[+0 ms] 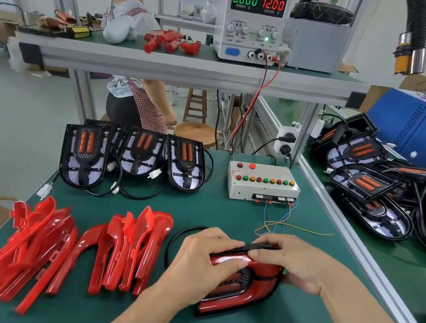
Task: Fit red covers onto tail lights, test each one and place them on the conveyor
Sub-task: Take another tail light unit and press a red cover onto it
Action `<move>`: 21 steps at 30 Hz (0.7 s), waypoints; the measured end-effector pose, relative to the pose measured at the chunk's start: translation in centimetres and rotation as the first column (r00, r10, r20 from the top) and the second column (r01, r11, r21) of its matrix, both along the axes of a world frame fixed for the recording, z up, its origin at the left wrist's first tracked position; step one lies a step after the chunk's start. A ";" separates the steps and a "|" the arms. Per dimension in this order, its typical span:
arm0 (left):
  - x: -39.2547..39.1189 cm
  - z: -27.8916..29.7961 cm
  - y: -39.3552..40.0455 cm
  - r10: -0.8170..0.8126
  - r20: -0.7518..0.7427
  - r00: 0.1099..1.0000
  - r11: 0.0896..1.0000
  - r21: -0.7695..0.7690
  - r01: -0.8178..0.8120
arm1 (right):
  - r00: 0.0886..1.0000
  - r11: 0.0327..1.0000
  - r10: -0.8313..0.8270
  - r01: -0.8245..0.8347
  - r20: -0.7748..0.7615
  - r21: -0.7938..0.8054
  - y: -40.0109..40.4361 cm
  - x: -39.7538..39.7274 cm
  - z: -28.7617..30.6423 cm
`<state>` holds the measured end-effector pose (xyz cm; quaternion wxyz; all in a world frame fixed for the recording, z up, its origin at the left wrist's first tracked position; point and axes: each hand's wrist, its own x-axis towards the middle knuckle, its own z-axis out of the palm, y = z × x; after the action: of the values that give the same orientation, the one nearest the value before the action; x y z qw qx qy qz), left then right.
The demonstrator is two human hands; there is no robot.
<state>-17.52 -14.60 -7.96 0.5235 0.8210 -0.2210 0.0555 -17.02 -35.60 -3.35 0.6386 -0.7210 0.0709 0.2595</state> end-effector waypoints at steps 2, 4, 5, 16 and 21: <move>-0.1 -0.1 0.0 -0.006 0.009 1.000 1.000 -0.003 0.006 | 1.000 1.000 -0.012 0.012 0.028 0.002 0.0 -0.2 -0.2; -0.1 -0.1 0.0 -0.013 0.029 1.000 1.000 0.002 0.013 | 0.998 1.000 -0.028 0.029 0.065 -0.010 -0.2 -0.5 -0.4; -0.1 -0.1 0.0 -0.016 0.032 0.999 1.000 0.002 0.016 | 0.996 0.999 -0.031 0.033 0.087 -0.022 -0.3 -0.7 -0.6; 0.1 -0.2 0.0 -0.025 0.037 0.999 1.000 -0.004 0.025 | 0.991 1.000 0.020 -0.018 0.133 -0.020 -0.5 -0.5 -0.9; 0.5 -0.1 0.1 -0.026 0.000 1.000 1.000 -0.004 0.026 | 0.975 0.992 0.023 0.005 0.221 -0.123 -0.6 -0.4 -1.3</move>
<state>-17.05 -14.48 -8.09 0.5259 0.8170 -0.2316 0.0490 -17.40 -36.24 -4.62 0.5957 -0.7837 0.0118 0.1754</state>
